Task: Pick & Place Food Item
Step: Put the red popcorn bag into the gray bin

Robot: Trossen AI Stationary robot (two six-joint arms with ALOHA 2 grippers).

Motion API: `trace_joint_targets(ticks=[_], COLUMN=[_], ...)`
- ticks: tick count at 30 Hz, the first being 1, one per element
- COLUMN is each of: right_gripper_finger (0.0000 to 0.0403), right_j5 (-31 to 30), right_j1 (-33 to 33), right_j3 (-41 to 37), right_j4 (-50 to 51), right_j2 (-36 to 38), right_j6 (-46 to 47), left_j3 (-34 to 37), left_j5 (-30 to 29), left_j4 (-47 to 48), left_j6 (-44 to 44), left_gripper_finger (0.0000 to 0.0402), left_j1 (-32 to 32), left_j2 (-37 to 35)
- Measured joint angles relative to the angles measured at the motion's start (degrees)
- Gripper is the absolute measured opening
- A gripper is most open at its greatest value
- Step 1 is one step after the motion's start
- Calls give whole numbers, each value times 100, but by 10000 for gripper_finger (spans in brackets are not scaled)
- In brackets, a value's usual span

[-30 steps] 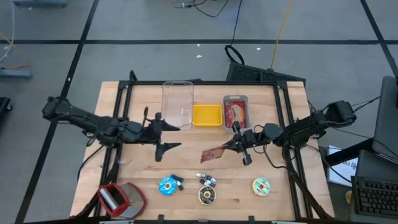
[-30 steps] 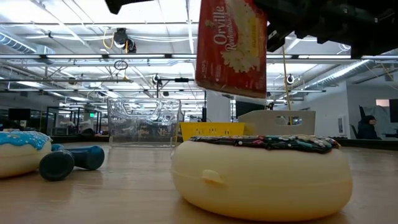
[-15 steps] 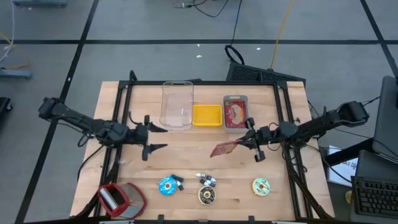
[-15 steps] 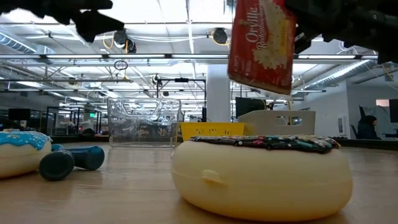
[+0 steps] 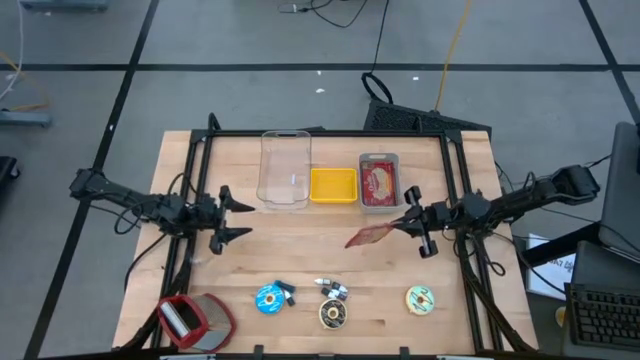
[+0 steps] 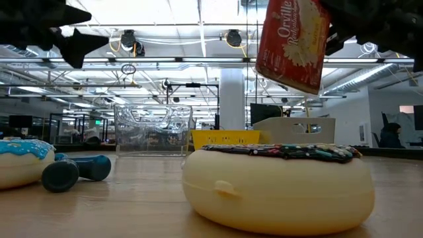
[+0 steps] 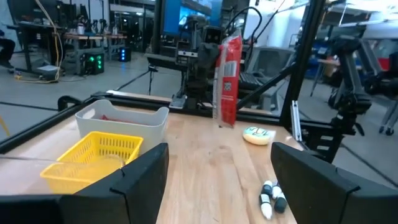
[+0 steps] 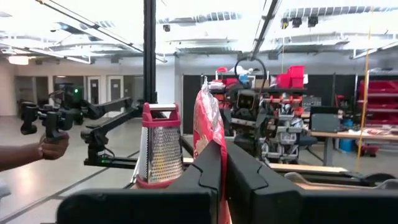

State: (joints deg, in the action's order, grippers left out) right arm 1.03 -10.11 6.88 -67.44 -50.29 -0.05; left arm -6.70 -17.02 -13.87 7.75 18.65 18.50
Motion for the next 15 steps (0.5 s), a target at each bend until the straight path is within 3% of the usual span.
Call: trace_joint_targets(ticks=[7, 15], right_gripper_finger=[0, 0], right_j5=[-123, -280], right_j1=[2, 67], right_j3=[-122, -149], right_j4=[-6, -4], right_j2=[264, 598], right_j6=[-24, -23], left_j3=[289, 326], left_j5=[-1, -129], left_j4=[-26, 70], left_j6=[50, 291], left_gripper_finger=[279, 286], left_j1=[0, 0], left_j2=[-450, -304])
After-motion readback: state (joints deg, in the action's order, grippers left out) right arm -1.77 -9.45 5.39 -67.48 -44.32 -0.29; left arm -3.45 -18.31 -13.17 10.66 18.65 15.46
